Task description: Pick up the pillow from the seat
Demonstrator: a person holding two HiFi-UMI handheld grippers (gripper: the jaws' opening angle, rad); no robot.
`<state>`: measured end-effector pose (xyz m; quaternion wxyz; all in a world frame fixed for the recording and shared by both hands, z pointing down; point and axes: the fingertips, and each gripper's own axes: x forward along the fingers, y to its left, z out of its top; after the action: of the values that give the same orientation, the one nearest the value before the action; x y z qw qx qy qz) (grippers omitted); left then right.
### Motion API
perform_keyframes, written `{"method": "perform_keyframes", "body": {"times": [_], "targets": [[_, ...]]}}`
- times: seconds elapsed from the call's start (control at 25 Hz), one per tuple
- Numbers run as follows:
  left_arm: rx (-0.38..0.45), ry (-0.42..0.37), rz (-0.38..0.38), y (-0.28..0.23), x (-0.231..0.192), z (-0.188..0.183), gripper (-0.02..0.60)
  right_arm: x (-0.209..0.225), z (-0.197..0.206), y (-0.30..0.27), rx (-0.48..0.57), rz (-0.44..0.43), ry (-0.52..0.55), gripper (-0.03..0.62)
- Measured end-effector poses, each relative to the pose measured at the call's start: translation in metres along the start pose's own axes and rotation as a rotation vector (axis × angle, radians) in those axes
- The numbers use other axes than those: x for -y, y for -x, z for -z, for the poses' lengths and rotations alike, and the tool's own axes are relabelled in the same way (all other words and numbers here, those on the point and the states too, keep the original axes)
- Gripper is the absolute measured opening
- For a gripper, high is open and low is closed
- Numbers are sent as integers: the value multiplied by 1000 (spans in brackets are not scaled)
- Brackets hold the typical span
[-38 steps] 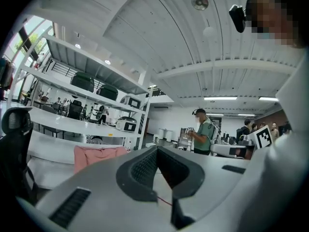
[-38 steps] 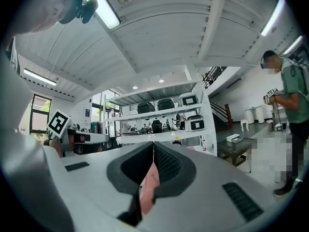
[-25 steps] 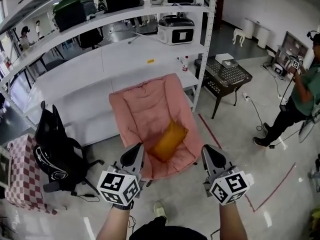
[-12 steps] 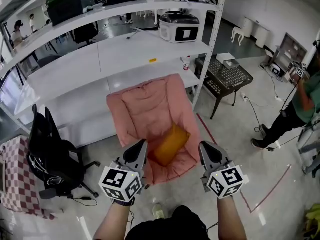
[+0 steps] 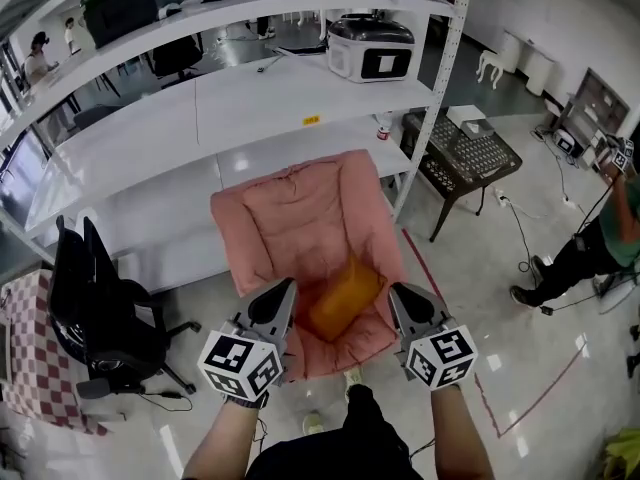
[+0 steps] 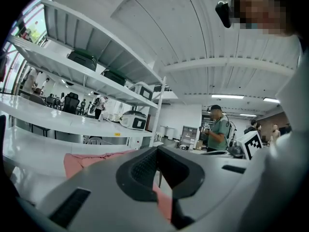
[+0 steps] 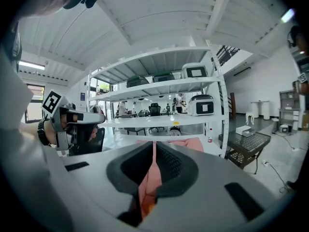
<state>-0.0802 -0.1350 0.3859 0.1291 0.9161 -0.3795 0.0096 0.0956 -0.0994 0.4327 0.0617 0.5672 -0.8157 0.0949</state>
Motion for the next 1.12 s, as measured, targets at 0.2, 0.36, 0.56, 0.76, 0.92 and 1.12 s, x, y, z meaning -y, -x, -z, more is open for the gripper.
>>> {"method": "perform_keyframes", "body": {"times": [0.2,0.36,0.56,0.76,0.92,1.12], "targets": [[-4,19,-34,-54,-25,8,6,43,18,-52,-56,-50,2,5],[-29,24,-54,-103,-37,25,6,89,43,-89,-116,-84,-21,6],[-78,40,-75,-150,-46,57,6,130,85,-128,-211,-136,-46,8],[-140,60,-104,-188,-61,88,5,154,137,-169,-331,-215,-52,85],[-179,71,-120,-213,-76,108,6,172,176,-205,-407,-274,-44,109],[-226,84,-125,-240,-96,133,5,181,226,-246,-502,-340,-45,133]]}}
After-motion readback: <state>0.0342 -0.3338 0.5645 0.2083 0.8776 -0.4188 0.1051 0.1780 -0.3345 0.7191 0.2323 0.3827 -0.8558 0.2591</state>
